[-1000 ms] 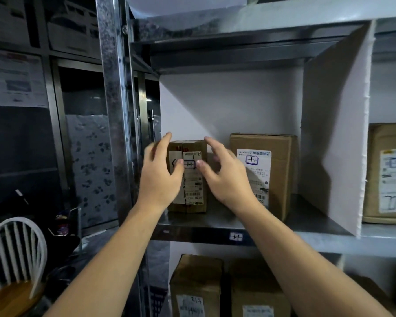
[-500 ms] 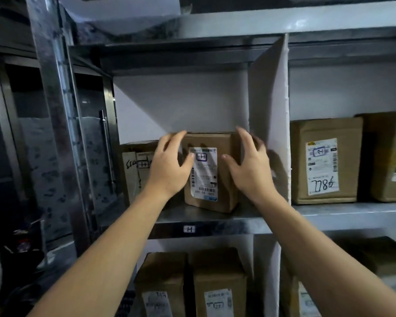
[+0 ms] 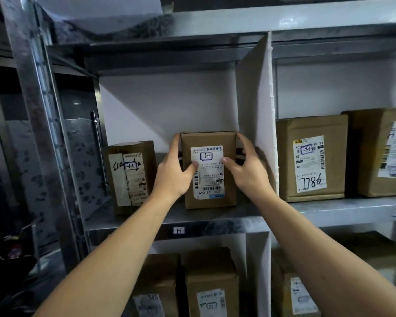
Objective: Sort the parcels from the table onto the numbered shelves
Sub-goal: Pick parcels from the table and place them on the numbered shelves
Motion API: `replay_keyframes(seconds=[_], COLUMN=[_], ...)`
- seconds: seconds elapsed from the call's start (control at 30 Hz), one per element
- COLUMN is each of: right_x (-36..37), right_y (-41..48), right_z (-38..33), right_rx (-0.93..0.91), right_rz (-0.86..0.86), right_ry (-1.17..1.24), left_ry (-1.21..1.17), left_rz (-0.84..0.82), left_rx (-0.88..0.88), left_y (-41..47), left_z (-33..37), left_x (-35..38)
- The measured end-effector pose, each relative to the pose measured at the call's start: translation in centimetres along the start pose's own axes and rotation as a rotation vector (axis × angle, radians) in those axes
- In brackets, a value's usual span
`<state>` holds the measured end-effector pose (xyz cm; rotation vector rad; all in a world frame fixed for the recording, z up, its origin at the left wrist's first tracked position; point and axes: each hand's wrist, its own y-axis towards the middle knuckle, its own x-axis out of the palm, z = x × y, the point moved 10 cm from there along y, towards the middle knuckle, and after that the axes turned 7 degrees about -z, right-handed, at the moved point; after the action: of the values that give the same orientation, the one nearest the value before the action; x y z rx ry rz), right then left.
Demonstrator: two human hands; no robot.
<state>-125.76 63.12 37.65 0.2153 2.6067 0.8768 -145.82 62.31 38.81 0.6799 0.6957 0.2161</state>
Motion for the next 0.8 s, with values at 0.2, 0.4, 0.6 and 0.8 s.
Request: replay_keyframes(seconds=[0.2,0.4,0.6,0.8], right_x=[-0.1,-0.4,-1.5,-2.4], right_y=[0.6,-0.2,-3.8,-8.7], right_z=[0.9,0.2,-0.3,-3.3], right_rx=[0.019,0.003,-0.061,-0.381], right_rz=[0.034,0.047,0.079,0.002], right_ry=[0.046,-0.018,-0.27,-0.495], left_ry=[-0.016,0.047,0.118,0.294], left_rz=[-0.03,-0.008,0.12,0.153], left_rx=[0.021,0.073,0.151,0.283], left_y=[0.3,0.0,-3.2,-7.1], left_z=[0.3,0.0,1.4,5.0], left_x=[0.7,-0.1,-1.9,-1.5])
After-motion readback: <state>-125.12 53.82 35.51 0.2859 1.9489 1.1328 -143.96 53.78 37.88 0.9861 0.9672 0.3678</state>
